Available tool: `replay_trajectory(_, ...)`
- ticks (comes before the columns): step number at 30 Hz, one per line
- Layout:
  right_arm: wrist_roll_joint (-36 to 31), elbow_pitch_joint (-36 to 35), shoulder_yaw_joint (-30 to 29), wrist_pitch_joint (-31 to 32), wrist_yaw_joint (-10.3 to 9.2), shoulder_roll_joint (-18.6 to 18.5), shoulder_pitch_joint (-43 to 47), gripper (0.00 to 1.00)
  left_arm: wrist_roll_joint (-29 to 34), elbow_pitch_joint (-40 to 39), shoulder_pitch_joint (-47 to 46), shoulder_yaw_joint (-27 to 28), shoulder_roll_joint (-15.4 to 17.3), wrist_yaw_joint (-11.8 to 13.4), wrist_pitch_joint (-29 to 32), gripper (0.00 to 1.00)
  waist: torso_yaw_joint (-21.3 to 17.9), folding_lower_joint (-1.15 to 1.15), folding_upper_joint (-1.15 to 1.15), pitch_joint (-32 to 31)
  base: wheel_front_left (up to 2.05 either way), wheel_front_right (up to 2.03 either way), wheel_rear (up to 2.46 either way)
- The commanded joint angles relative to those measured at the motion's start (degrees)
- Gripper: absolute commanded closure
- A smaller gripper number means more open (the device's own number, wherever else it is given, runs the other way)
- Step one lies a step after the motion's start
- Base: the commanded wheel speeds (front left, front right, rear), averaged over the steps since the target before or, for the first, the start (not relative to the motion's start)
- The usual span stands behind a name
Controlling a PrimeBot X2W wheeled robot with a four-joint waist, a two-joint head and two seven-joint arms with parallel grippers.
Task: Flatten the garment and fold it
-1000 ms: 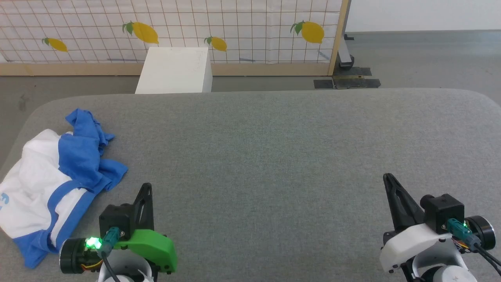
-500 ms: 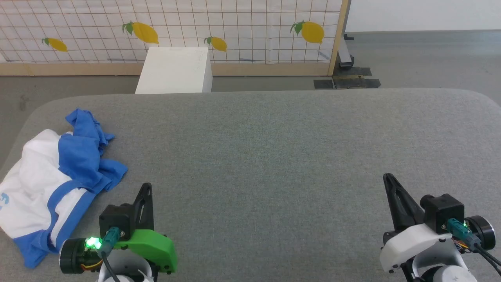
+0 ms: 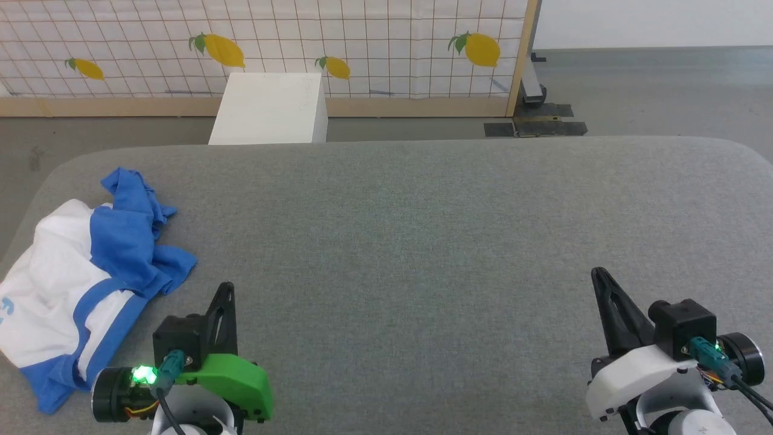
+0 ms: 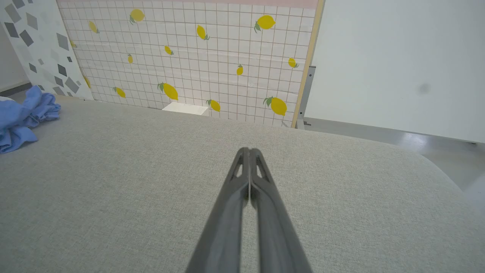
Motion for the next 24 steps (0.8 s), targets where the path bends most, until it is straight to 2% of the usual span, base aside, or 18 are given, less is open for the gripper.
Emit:
replay_trajectory(1,-0.37,0.10,0.07,-0.01,-0.10,0.14,-0.95,1.00,0.60,0.19,-1.02,0.20,-0.30,-0.06,0.08,1.00,0.00,0.00,0.00,0.00,0.00,0.00,0.00)
replay_trajectory(24,-0.37,0.10,0.07,-0.01,-0.10,0.14,-0.95,1.00,0.60,0.19,-1.02,0.20,-0.30,-0.06,0.08,1.00,0.00,0.00,0.00,0.00,0.00,0.00,0.00)
